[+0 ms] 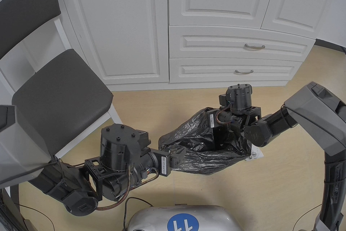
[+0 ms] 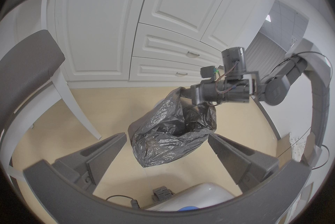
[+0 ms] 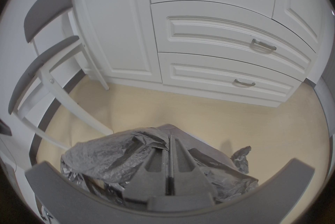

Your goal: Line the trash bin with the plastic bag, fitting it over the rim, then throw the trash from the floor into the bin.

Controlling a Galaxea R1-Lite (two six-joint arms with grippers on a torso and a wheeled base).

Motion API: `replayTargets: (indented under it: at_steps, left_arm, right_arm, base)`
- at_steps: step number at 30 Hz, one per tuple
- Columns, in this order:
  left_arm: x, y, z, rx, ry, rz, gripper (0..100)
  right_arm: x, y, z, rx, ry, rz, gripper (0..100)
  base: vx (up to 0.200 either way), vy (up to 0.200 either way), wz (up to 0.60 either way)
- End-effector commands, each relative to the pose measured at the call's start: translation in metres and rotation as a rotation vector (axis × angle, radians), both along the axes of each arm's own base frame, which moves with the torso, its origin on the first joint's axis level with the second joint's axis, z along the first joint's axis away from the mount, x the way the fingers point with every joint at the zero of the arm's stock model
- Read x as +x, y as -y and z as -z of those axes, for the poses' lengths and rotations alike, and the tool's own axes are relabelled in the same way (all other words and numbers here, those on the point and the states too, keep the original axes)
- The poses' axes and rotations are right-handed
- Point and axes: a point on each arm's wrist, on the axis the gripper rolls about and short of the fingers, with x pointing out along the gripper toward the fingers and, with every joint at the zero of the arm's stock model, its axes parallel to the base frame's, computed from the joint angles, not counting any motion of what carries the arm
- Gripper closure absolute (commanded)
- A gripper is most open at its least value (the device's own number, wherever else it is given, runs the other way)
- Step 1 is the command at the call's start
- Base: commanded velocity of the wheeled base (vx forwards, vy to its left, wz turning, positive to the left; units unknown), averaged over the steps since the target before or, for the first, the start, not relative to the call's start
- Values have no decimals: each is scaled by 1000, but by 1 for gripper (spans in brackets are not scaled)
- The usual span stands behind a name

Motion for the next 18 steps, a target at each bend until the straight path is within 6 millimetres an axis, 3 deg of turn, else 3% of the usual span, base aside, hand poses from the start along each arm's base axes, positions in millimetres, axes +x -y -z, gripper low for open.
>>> replayTargets:
  at_steps: [1,13,18]
  left_arm:
    - [-2,-5,0,-17,17,-5,0]
    - [2,-12,2,-21,19,-31,0]
    - [3,-12,3,-18,18,-32,0]
  right_arm:
    - [15,-5,25,39,12,16,100]
    - [41,-17,23,204,180,36,100]
    - [39,-20,31,208,182,28,100]
  base:
    - [0,0,0]
    - [0,0,0]
    - [0,0,0]
